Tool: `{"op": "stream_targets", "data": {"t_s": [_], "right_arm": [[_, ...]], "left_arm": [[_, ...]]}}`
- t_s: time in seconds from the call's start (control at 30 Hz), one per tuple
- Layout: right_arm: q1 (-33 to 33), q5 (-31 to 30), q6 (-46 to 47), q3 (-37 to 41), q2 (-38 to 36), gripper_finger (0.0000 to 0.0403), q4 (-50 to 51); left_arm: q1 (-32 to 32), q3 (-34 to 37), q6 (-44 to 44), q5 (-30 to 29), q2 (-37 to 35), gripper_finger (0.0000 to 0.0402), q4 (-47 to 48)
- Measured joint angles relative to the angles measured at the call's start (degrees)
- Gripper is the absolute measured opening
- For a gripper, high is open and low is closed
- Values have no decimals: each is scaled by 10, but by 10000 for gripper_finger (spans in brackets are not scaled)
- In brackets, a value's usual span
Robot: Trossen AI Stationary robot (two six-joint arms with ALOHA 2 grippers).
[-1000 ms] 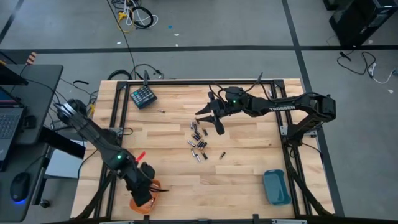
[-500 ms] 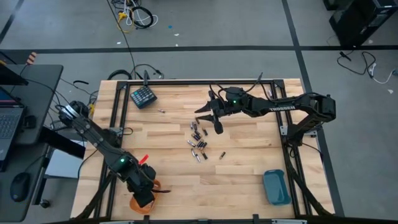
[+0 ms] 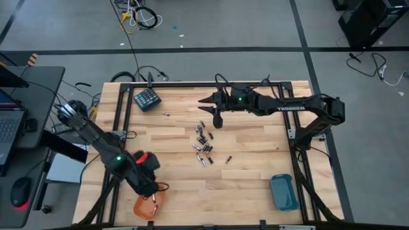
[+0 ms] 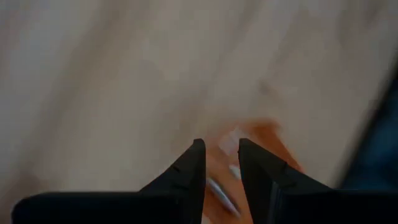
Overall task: Sort batteries
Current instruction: Put the silver battery into the orange bin
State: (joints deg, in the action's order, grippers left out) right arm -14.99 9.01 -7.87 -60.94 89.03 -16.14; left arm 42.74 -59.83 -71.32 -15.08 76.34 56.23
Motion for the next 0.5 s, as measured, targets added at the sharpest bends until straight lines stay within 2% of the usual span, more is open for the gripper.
{"op": "stream_targets", "data": {"t_s": [0.13,0.3,0.43,0.5], "right_arm": [[10,-13,-11,-32,0,110,51],[24,-53,-13,-83,10,110,93],[29,-65,2,-146,72,110,114],[28,-63,7,-194,114,111,140]], "left_arm": [[15,0,60,-149,-13,92,52],[32,0,62,-335,-23,92,146],[35,0,62,-471,-23,92,201],[35,0,62,-516,-23,92,225]]}}
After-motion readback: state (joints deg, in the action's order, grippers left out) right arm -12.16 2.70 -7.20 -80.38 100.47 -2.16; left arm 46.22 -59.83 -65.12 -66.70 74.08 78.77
